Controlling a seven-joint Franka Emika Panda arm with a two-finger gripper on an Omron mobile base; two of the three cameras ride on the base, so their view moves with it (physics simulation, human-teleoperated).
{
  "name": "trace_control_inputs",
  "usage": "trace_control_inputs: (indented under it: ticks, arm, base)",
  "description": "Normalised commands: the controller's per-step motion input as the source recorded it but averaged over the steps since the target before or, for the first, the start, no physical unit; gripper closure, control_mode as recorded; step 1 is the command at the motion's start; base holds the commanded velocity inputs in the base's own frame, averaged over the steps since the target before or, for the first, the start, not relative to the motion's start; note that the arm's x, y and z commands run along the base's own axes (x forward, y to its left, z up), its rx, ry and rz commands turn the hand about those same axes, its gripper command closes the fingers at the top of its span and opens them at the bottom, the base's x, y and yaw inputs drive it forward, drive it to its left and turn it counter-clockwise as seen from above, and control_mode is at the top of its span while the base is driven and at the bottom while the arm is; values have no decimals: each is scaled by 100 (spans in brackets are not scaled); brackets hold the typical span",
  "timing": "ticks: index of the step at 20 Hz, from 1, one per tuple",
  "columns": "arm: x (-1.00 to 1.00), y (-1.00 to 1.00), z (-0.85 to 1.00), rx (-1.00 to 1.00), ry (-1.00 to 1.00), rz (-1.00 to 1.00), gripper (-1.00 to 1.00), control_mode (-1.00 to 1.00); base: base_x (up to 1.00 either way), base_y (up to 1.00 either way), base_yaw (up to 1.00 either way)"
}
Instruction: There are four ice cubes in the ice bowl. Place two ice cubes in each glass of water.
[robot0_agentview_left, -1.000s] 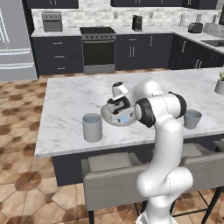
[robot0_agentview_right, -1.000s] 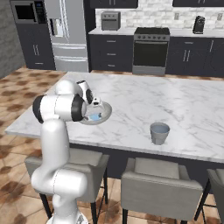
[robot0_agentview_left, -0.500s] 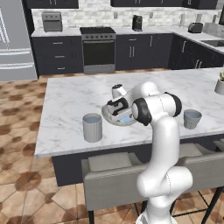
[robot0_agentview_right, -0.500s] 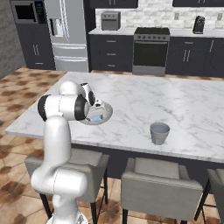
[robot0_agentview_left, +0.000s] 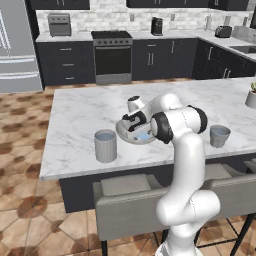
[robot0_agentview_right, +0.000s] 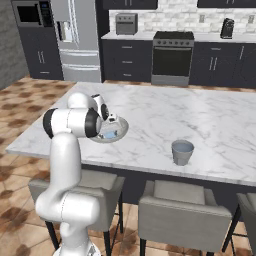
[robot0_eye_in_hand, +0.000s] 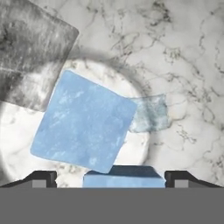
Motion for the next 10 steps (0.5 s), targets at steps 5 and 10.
trace_control_inputs:
  ticks: [5,10]
  arm:
    - [-9,-4,0,0,0,0,-100,-100]
    - [-28,-16,1,0,2,0,-100,-100]
  base:
    - [0,0,0]
    - [0,0,0]
